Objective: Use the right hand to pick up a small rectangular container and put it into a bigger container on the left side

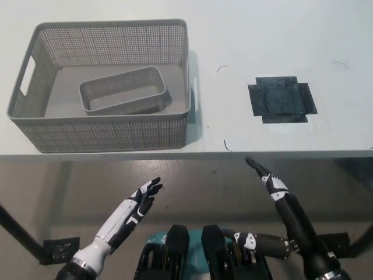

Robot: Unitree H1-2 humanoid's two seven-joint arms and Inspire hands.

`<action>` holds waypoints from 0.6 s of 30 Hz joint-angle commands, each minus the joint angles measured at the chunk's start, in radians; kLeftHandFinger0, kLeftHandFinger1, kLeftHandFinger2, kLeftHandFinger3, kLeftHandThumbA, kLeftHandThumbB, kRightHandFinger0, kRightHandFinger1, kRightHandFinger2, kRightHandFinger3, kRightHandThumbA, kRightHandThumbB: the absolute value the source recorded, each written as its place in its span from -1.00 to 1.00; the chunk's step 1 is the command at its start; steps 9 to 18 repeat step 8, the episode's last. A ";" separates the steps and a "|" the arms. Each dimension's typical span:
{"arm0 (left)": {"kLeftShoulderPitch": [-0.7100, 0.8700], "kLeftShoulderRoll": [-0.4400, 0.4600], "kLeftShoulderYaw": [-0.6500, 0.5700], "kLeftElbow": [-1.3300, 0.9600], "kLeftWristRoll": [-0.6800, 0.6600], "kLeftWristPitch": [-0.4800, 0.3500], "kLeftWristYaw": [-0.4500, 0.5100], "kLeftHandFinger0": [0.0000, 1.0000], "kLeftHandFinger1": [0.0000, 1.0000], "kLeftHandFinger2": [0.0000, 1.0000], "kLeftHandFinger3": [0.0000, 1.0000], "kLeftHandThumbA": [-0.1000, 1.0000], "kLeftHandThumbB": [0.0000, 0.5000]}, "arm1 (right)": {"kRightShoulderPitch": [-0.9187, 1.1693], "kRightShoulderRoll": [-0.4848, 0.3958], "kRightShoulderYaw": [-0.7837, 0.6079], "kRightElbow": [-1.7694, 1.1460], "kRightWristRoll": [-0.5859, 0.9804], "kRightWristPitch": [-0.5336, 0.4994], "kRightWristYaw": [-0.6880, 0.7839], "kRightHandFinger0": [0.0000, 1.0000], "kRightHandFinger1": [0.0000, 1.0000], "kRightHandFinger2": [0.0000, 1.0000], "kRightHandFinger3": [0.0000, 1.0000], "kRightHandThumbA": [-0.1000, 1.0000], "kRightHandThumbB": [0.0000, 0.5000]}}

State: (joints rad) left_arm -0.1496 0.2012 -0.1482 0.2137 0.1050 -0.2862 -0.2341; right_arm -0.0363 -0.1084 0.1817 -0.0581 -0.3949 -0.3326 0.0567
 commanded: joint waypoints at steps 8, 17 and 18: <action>-0.027 -0.009 0.026 0.003 -0.018 -0.044 0.024 1.00 1.00 1.00 1.00 1.00 0.08 | -0.079 0.026 -0.054 0.219 0.278 -0.016 0.048 1.00 1.00 1.00 1.00 1.00 -0.10; -0.027 -0.009 0.026 0.003 -0.018 -0.044 0.024 1.00 1.00 1.00 1.00 1.00 0.08 | -0.079 0.026 -0.054 0.219 0.278 -0.016 0.048 1.00 1.00 1.00 1.00 1.00 -0.10; -0.027 -0.009 0.026 0.003 -0.018 -0.044 0.024 1.00 1.00 1.00 1.00 1.00 0.08 | -0.079 0.026 -0.054 0.219 0.278 -0.016 0.048 1.00 1.00 1.00 1.00 1.00 -0.10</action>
